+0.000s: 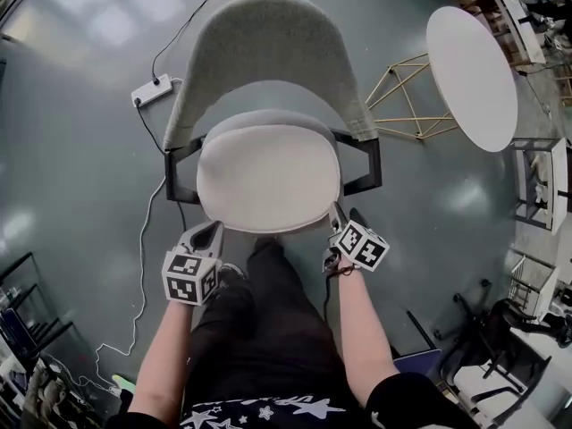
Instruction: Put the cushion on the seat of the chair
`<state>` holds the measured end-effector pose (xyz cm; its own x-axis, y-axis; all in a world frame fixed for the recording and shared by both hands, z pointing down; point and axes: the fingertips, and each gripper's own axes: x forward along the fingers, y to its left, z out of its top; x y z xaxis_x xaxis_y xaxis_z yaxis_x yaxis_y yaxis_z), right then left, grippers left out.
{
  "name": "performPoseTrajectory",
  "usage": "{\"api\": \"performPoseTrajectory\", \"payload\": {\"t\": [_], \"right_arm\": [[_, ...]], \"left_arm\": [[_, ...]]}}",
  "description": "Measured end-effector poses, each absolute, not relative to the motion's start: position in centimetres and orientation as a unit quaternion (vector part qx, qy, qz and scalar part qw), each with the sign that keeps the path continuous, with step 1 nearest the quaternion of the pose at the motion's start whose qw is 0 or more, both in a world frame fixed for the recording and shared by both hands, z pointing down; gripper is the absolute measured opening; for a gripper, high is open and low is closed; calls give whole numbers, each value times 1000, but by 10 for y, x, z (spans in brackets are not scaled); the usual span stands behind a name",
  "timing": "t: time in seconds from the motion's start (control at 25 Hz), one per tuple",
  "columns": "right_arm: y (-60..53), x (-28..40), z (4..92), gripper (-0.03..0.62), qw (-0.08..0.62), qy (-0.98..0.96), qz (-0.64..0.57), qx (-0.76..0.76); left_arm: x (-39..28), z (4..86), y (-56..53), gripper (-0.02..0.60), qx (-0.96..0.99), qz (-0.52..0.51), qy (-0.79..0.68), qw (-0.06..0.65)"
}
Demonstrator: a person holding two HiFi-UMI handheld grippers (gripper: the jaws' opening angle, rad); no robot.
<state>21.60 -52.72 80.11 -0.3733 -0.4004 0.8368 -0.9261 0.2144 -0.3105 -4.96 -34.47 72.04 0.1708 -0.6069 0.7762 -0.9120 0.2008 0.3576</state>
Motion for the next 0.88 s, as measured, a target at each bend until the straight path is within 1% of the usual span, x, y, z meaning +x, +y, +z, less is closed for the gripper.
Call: {"api": "performPoseTrajectory", "payload": {"t": [0.08,0.12,0.2,0.28,0.52,0.68,0.88], "right_arm": [[-525,209,781,244,296,-722,408,474],[-524,202,771,218,282,-730,405,473],[-517,183,749,189,256,-750,397,462],[-507,164,728,136,245,-769,378,454],[-456,116,653,32,192,-810,340,439],[-397,93,616,17,161,-821,334,434],[-348,69,581,3,134,-825,328,440]], "left_arm": [[-52,711,-336,8,608,153,-625,464],[-53,706,-332,8,609,147,-627,464],[-59,696,-322,8,613,137,-630,456],[-67,686,-310,8,618,127,-634,447],[-86,644,-256,8,648,105,-630,415],[-102,612,-211,8,666,103,-630,385],[-132,567,-180,8,688,93,-636,338]]}}
